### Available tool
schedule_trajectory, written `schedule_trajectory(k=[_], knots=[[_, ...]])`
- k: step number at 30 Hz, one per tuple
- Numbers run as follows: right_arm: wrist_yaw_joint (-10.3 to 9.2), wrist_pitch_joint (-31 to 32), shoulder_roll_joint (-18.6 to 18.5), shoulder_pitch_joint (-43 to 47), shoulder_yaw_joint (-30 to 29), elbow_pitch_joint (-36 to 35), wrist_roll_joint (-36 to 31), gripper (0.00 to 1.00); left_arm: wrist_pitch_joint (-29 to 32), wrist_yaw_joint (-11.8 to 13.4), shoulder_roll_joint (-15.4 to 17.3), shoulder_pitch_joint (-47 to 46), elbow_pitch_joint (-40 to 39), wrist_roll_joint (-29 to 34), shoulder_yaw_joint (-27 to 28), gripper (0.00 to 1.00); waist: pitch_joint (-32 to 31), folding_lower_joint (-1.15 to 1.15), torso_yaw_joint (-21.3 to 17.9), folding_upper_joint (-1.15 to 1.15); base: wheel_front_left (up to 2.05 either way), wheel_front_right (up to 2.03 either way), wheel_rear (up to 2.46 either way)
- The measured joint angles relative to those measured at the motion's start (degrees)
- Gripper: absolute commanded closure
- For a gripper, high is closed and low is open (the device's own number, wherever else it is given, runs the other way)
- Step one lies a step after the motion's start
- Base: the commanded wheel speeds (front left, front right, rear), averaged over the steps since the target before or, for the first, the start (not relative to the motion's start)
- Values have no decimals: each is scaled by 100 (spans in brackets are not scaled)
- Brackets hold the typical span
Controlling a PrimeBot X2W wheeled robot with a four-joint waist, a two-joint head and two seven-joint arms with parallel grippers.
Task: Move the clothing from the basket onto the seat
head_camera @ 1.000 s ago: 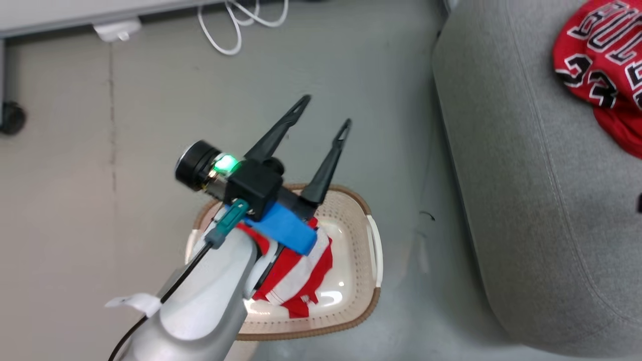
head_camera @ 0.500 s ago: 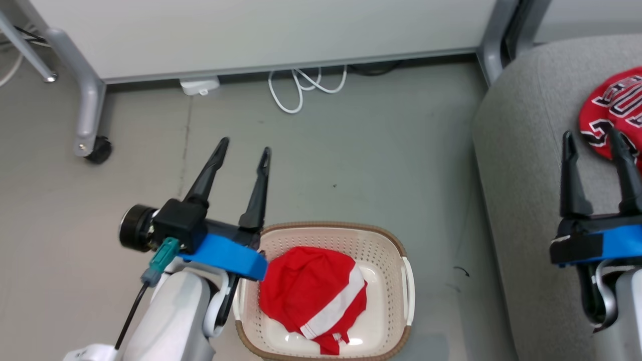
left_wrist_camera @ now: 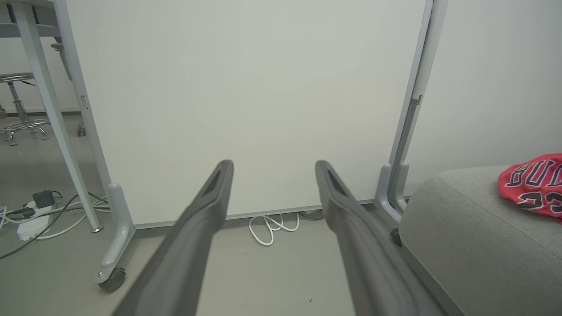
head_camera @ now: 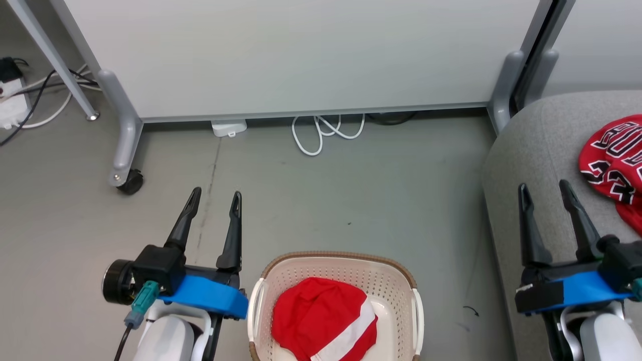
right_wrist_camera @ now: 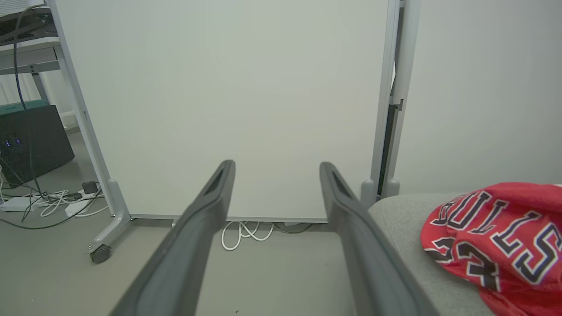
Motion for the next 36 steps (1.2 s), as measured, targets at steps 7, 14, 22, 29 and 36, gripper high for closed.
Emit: schedule_trajectory(k=[7,14,22,29,36], knots=[[0,0,142,348,-159,-127,-71,0,1,-37,-68,236,-33,62,238,0,-142,0,7,0,0,0,0],[0,0,227,563,-266,-148,-116,0,1,-92,-96,384,-15,149,407,0,-229,1,38,0,0,0,0],[0,0,264,644,-186,-118,-123,0,0,-118,-136,471,33,215,504,0,-365,1,34,0,0,0,0],[0,0,272,655,-185,-100,-121,0,0,-149,-160,484,59,290,556,0,-436,1,26,0,0,0,0],[0,0,275,669,-171,-75,-83,0,0,-171,-172,497,88,325,582,0,-478,1,6,0,0,0,0]])
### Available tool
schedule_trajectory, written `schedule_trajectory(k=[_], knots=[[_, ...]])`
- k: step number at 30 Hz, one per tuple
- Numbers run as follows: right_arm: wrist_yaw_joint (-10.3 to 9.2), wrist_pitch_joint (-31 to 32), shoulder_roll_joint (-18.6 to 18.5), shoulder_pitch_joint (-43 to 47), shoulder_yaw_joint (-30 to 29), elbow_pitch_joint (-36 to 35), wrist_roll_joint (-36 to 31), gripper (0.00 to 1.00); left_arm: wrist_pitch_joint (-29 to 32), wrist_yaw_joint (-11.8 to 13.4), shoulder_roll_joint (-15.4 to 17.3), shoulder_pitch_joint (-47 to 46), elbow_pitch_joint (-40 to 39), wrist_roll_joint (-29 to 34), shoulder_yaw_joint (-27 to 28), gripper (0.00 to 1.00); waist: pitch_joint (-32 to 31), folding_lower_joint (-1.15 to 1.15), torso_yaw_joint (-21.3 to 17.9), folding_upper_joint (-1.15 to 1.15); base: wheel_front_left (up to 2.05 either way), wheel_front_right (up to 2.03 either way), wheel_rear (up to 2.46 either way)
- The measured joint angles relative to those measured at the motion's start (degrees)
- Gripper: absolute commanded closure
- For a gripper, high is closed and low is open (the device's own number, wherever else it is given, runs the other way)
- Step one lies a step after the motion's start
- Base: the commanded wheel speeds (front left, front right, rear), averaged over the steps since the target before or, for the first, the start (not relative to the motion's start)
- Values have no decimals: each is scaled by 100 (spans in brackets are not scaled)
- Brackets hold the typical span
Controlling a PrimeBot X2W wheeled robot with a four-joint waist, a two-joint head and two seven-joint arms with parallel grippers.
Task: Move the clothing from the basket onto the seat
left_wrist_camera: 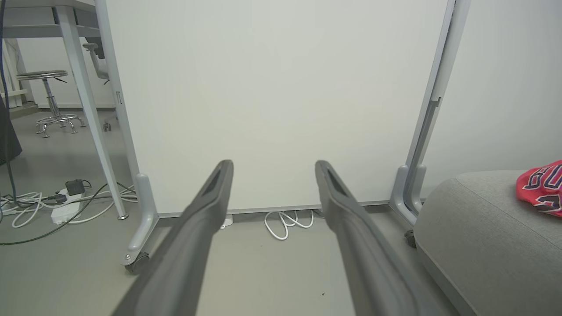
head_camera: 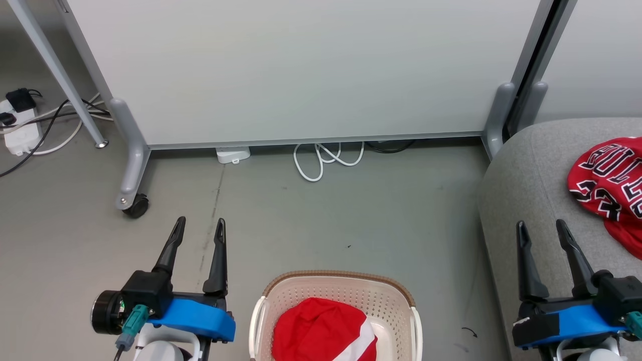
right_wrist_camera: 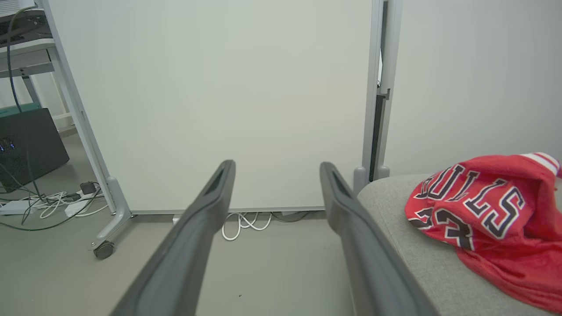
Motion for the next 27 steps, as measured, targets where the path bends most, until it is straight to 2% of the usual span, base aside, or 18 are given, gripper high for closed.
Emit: schedule_trajectory(k=[18,23,27], knots=[[0,0,2,4,-3,30,15,0,1,-29,-13,-71,65,91,-27,0,-8,0,-88,0,0,0,0],[0,0,2,-24,19,15,13,0,0,-43,4,-444,264,94,-269,0,78,0,-106,0,0,0,0],[0,0,4,-144,114,-12,-4,0,1,-58,159,-826,580,-8,-727,0,201,0,-173,0,0,0,0]])
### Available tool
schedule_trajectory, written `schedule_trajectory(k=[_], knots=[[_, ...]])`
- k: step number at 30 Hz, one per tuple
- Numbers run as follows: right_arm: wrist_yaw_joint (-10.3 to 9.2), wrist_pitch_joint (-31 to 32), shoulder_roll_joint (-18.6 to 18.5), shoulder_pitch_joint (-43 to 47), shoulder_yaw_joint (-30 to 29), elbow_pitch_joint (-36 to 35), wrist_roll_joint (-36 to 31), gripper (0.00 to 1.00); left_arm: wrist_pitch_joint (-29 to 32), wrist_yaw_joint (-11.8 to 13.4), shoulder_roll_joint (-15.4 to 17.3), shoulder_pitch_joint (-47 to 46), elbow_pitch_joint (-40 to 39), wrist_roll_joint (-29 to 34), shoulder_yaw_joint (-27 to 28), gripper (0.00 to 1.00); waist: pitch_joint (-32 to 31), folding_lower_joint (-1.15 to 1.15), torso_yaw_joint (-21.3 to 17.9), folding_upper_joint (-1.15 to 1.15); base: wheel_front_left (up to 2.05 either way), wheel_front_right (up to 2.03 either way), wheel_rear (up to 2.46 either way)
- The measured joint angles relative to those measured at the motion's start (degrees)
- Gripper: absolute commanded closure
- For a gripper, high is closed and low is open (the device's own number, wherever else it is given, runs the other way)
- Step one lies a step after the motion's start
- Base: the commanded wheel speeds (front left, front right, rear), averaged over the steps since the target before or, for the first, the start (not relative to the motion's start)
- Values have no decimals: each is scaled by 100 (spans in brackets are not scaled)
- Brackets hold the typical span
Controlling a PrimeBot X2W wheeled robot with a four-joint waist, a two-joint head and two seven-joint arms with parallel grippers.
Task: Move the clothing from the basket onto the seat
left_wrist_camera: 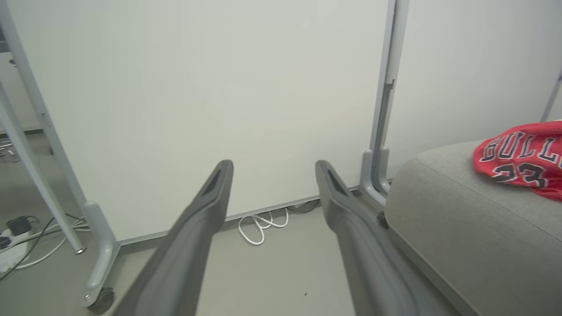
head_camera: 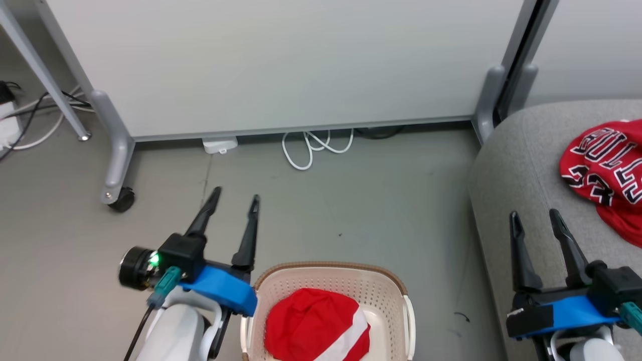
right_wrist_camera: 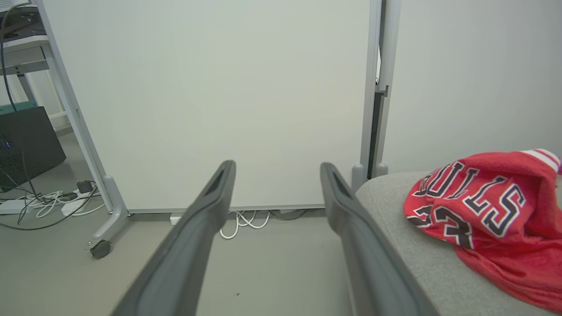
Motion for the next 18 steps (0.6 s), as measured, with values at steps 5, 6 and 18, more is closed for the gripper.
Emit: schedule_trajectory(k=[5,6,18], knots=[[0,0,1,-204,92,-45,-48,0,-1,-2,202,-524,509,-192,-666,0,243,0,-130,0,0,0,0],[0,-1,1,-253,113,-57,-73,0,0,-2,235,-641,620,-226,-804,0,304,0,-159,0,0,0,0],[0,0,-114,-1048,409,-214,-120,0,-1,-3,430,-1917,2107,-759,-2528,0,1301,1,-538,0,0,0,0]])
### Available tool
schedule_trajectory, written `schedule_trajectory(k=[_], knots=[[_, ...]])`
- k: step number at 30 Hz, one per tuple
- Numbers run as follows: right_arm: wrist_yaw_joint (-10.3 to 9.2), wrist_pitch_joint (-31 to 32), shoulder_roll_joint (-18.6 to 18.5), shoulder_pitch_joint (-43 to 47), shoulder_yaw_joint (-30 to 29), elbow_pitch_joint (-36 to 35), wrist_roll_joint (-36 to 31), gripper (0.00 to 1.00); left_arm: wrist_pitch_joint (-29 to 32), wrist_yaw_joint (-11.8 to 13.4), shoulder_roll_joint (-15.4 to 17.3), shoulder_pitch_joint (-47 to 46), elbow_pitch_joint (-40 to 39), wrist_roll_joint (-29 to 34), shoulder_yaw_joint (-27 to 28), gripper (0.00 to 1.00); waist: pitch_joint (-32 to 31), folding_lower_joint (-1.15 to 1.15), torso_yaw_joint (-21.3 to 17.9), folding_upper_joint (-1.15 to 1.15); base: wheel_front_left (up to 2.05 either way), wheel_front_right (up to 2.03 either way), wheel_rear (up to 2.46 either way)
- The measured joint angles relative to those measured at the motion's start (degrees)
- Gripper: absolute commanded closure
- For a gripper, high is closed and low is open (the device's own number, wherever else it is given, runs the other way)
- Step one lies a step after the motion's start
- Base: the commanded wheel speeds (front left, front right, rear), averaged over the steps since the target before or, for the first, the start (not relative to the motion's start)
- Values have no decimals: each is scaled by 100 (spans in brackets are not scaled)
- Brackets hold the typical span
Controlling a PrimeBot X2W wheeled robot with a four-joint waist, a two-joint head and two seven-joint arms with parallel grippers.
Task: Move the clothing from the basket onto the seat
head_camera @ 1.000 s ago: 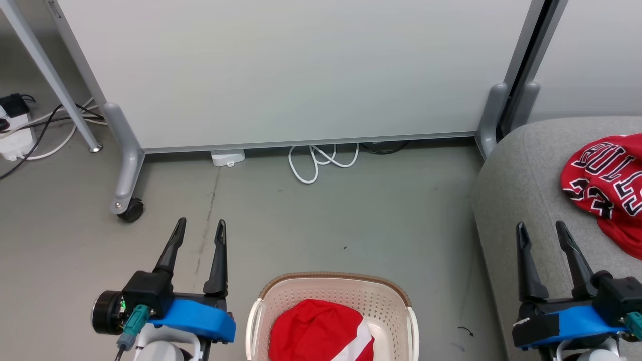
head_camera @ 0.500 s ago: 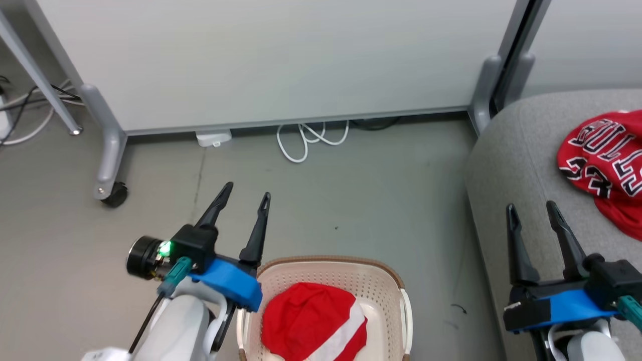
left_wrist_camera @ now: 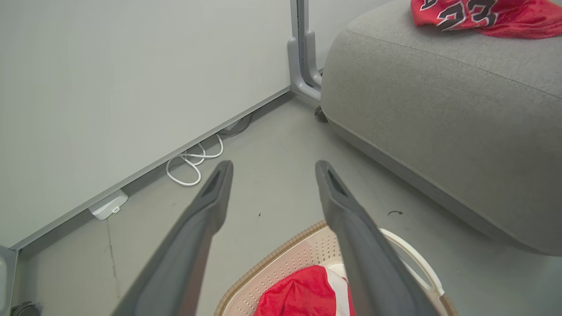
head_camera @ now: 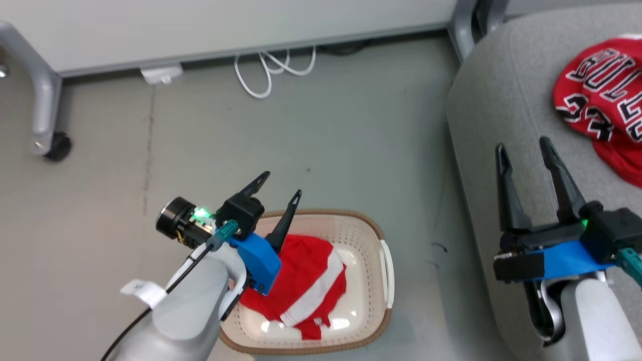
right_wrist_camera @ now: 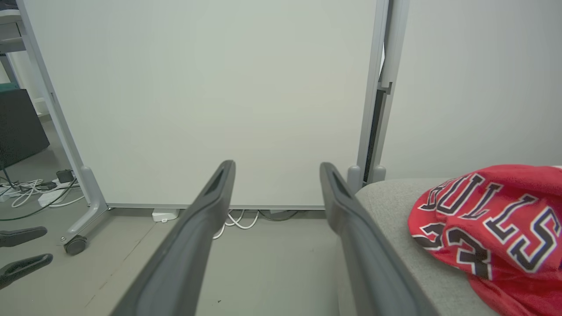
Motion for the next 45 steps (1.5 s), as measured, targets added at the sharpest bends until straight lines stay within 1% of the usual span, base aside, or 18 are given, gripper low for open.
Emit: schedule_trajectory(k=[6,11,14,18,27,29,33,38,45], knots=[[0,-1,-23,-360,133,-98,-19,0,1,0,51,-571,717,-237,-790,0,573,0,-168,0,0,0,0],[0,0,-31,-644,254,-189,-46,0,20,0,3,-923,1307,-619,-1326,0,1051,0,-289,0,0,0,0],[0,0,-30,-809,320,-274,-63,0,96,0,-1,-1120,1567,-800,-1630,0,1332,0,-364,0,0,0,0],[0,0,-26,-1022,372,-412,-79,0,341,0,12,-1383,1885,-938,-2054,0,1734,0,-455,0,0,0,0],[0,-1,-1,-1368,443,-732,-155,0,883,0,10,-1880,2427,-1163,-2668,0,2657,0,-635,0,0,0,0],[0,0,8,-1411,460,-803,-178,0,1054,0,32,-1968,2498,-1177,-2828,0,2845,0,-670,0,0,0,0],[1,0,24,-1516,481,-942,-212,0,1202,0,71,-2155,2546,-1190,-3062,0,3195,0,-726,0,0,0,0],[1,-1,52,-1563,505,-1167,-250,0,1371,0,111,-2346,2660,-1284,-3183,0,3578,0,-762,0,0,0,0],[1,0,81,-1618,531,-1461,-300,0,1622,19,240,-2621,2846,-1232,-3230,0,3985,0,-807,0,0,0,0]])
